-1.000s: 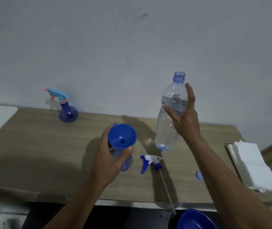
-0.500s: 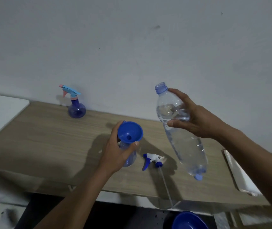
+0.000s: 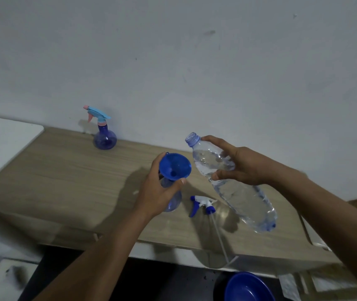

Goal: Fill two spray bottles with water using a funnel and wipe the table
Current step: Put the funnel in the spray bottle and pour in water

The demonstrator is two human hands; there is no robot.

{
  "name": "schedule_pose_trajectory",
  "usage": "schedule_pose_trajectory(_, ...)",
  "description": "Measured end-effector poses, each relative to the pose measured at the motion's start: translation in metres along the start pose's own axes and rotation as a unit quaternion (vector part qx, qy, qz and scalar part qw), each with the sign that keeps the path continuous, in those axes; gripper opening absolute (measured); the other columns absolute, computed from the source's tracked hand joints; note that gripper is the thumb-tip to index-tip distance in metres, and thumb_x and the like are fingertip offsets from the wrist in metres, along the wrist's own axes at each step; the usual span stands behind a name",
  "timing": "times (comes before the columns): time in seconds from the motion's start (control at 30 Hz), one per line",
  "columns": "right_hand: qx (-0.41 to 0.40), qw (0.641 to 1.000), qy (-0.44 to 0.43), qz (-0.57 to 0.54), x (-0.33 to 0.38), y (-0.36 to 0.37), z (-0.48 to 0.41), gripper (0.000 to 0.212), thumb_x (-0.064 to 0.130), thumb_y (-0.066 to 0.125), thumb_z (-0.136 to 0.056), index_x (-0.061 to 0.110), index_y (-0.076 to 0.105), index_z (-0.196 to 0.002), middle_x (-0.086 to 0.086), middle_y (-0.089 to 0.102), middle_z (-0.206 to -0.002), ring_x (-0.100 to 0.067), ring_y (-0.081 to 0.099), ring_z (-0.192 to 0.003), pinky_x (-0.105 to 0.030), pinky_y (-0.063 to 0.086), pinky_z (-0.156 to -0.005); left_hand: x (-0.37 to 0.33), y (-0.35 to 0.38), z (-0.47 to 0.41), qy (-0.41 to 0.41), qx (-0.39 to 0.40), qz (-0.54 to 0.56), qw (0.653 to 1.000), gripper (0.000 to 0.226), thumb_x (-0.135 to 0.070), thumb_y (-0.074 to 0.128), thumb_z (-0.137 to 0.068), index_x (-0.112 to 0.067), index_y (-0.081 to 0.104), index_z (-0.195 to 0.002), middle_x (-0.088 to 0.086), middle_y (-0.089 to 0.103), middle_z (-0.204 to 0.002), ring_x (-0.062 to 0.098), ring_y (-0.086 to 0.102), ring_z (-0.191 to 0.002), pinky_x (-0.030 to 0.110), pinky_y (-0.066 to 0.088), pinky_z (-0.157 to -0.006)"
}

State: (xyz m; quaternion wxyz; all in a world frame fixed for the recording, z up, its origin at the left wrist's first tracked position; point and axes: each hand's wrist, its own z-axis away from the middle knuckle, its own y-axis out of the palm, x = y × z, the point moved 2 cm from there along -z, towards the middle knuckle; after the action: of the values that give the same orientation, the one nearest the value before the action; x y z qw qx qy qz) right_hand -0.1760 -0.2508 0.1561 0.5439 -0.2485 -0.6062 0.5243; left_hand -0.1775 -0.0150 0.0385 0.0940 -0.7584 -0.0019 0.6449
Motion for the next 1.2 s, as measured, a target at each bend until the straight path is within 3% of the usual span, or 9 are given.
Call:
schedule_pose_trajectory(0.17, 0.020, 1.000, -0.003, 0.016, -0.001, 0.000, -0.003, 0.096, 0.046, 0.077, -0.084, 0.075, 0.003, -0.138, -0.006, 0.069, -0.111, -0.029, 0.064, -0.104, -0.038, 0.051, -0.092, -0.002, -0.001, 0.000, -0.001, 0.005, -0.004, 1.000, 0.070, -0.021, 0.080, -0.082, -0.035, 0.042, -0.139, -0.020, 0.060, -0.125, -0.003, 0.056, -0.116, 0.034, 0.051, -0.098)
schedule_pose_trajectory(0.3, 0.050, 0.997, 0.005, 0.057, -0.002, -0.004, -0.005, 0.097, 0.049, 0.075, -0.084, 0.070, 0.000, -0.143, -0.011, 0.068, -0.114, -0.026, 0.062, -0.114, -0.034, 0.048, -0.092, 0.000, -0.001, -0.001, -0.006, 0.011, -0.002, 1.000, 0.071, -0.021, 0.080, -0.082, -0.036, 0.040, -0.139, -0.021, 0.061, -0.124, -0.004, 0.056, -0.115, 0.032, 0.052, -0.097)
schedule_pose_trajectory(0.5, 0.069, 0.995, 0.013, 0.070, -0.007, -0.007, 0.000, 0.099, 0.045, 0.077, -0.084, 0.073, 0.001, -0.141, -0.006, 0.068, -0.104, -0.027, 0.063, -0.108, -0.038, 0.050, -0.093, -0.001, -0.001, -0.003, -0.013, 0.014, -0.010, 1.000, 0.072, -0.023, 0.079, -0.082, -0.039, 0.039, -0.139, -0.028, 0.059, -0.120, -0.012, 0.055, -0.111, 0.020, 0.049, -0.088)
schedule_pose_trajectory(0.67, 0.074, 0.994, 0.009, 0.075, -0.008, -0.004, 0.001, 0.098, 0.043, 0.078, -0.084, 0.076, 0.002, -0.137, -0.001, 0.066, -0.097, -0.025, 0.063, -0.103, -0.033, 0.049, -0.088, 0.000, -0.001, -0.002, -0.013, 0.011, -0.015, 1.000, 0.073, -0.023, 0.080, -0.081, -0.037, 0.040, -0.140, -0.034, 0.058, -0.117, -0.013, 0.055, -0.110, 0.022, 0.050, -0.089)
schedule_pose_trajectory(0.8, 0.089, 0.992, 0.009, 0.090, -0.005, -0.001, 0.000, 0.099, 0.041, 0.078, -0.085, 0.069, 0.003, -0.143, 0.008, 0.059, -0.094, -0.016, 0.063, -0.095, -0.027, 0.044, -0.084, 0.000, -0.001, -0.002, -0.014, 0.008, -0.011, 1.000, 0.075, -0.027, 0.081, -0.079, -0.037, 0.039, -0.141, -0.031, 0.059, -0.118, -0.007, 0.057, -0.111, 0.035, 0.053, -0.096)
schedule_pose_trajectory(0.9, 0.094, 0.990, 0.012, 0.104, -0.004, 0.000, -0.001, 0.096, 0.042, 0.077, -0.086, 0.066, 0.007, -0.146, 0.005, 0.060, -0.096, -0.002, 0.055, -0.076, -0.026, 0.041, -0.078, -0.001, -0.001, -0.001, -0.010, 0.010, -0.018, 1.000, 0.076, -0.028, 0.081, -0.080, -0.037, 0.039, -0.142, -0.033, 0.059, -0.117, -0.010, 0.056, -0.111, 0.035, 0.053, -0.098)
schedule_pose_trajectory(1.03, 0.099, 0.989, 0.024, 0.110, -0.004, 0.000, -0.002, 0.096, 0.044, 0.077, -0.084, 0.072, 0.005, -0.141, 0.003, 0.060, -0.091, -0.005, 0.055, -0.074, -0.033, 0.049, -0.084, -0.001, -0.001, -0.002, -0.008, 0.012, -0.019, 1.000, 0.076, -0.028, 0.081, -0.080, -0.036, 0.039, -0.142, -0.030, 0.060, -0.118, -0.008, 0.056, -0.112, 0.037, 0.053, -0.099)
schedule_pose_trajectory(1.2, 0.113, 0.985, 0.029, 0.127, 0.004, -0.004, -0.003, 0.096, 0.037, 0.077, -0.086, 0.069, 0.007, -0.143, 0.015, 0.051, -0.077, 0.000, 0.048, -0.065, -0.029, 0.044, -0.074, 0.000, -0.001, -0.002, -0.007, 0.017, -0.019, 1.000, 0.076, -0.028, 0.081, -0.080, -0.035, 0.038, -0.143, -0.032, 0.059, -0.117, -0.009, 0.056, -0.111, 0.030, 0.052, -0.097)
